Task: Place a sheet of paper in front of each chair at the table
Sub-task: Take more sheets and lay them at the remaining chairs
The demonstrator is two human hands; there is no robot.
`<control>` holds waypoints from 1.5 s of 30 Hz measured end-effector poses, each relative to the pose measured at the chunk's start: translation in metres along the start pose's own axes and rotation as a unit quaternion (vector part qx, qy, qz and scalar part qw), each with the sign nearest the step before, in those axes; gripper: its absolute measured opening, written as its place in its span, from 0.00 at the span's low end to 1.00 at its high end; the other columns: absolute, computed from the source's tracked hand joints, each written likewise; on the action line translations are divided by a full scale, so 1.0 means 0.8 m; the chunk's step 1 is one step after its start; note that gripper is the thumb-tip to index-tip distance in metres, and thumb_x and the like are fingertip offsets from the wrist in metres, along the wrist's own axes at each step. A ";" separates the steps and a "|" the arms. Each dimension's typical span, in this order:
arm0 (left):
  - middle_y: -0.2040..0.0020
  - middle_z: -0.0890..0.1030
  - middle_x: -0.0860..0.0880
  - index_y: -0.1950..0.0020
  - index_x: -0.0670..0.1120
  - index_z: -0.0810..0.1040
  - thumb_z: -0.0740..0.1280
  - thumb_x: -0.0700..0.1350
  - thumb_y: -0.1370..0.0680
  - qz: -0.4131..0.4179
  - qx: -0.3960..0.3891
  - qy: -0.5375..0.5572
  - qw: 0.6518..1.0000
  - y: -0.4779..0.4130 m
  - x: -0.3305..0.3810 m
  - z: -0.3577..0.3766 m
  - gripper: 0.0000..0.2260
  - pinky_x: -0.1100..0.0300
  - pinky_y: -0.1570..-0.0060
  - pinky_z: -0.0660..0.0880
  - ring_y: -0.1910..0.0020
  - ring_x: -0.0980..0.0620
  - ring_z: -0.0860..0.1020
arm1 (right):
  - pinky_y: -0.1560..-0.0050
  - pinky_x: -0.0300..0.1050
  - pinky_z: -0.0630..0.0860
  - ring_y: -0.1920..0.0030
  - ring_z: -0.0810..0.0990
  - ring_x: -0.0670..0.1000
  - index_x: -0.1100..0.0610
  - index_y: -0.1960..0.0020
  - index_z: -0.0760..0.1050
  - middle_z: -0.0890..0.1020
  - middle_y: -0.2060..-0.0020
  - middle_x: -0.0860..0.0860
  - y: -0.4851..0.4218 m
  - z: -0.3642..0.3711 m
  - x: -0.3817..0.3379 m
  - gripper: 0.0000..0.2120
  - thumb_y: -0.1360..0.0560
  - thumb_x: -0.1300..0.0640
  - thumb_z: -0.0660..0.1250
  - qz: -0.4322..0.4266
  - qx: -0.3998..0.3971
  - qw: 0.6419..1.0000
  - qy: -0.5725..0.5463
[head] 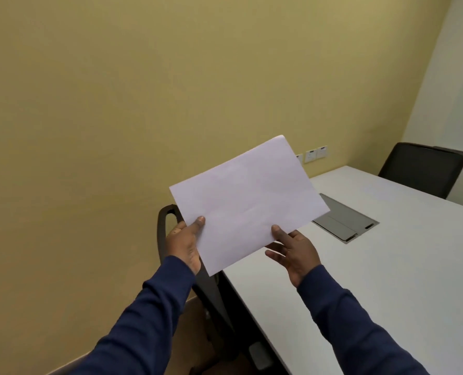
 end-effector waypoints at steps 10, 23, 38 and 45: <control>0.46 0.84 0.47 0.43 0.44 0.79 0.72 0.39 0.24 -0.094 -0.002 -0.065 0.994 -0.188 -0.086 0.054 0.10 0.47 0.48 0.80 0.51 0.47 0.82 | 0.65 0.44 0.81 0.58 0.86 0.52 0.58 0.46 0.80 0.86 0.51 0.53 -0.163 -0.047 0.003 0.09 0.24 0.55 0.72 0.001 0.119 0.990 0.076; 0.57 0.78 0.42 0.57 0.43 0.73 0.67 0.34 0.21 -0.218 0.007 -0.229 0.949 -0.314 -0.231 0.044 0.07 0.52 0.67 0.79 0.63 0.44 0.79 | 0.63 0.47 0.84 0.57 0.77 0.56 0.60 0.46 0.79 0.78 0.53 0.56 -0.279 -0.146 0.090 0.10 0.25 0.58 0.73 0.076 0.277 0.953 0.094; 0.62 0.79 0.40 0.62 0.40 0.74 0.68 0.33 0.23 -0.298 0.103 -0.394 0.863 -0.389 -0.428 -0.040 0.09 0.52 0.66 0.81 0.67 0.43 0.78 | 0.52 0.57 0.84 0.80 0.77 0.50 0.57 0.64 0.67 0.72 0.68 0.55 -0.355 -0.282 0.320 0.17 0.26 0.54 0.74 0.301 0.333 0.882 0.142; 0.38 0.75 0.40 0.35 0.44 0.72 0.73 0.47 0.24 -0.232 0.064 -0.589 0.772 -0.400 -0.450 -0.050 0.20 0.51 0.49 0.76 0.42 0.38 0.77 | 0.67 0.45 0.80 0.69 0.83 0.57 0.53 0.55 0.74 0.80 0.59 0.56 -0.360 -0.291 0.353 0.08 0.25 0.51 0.73 0.348 0.322 0.867 0.155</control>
Point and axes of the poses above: each hand's wrist, its own y-axis away from the middle knuckle, its own z-axis out of the palm, x = y × z, the point moved 8 cm from there along -y, towards the middle knuckle
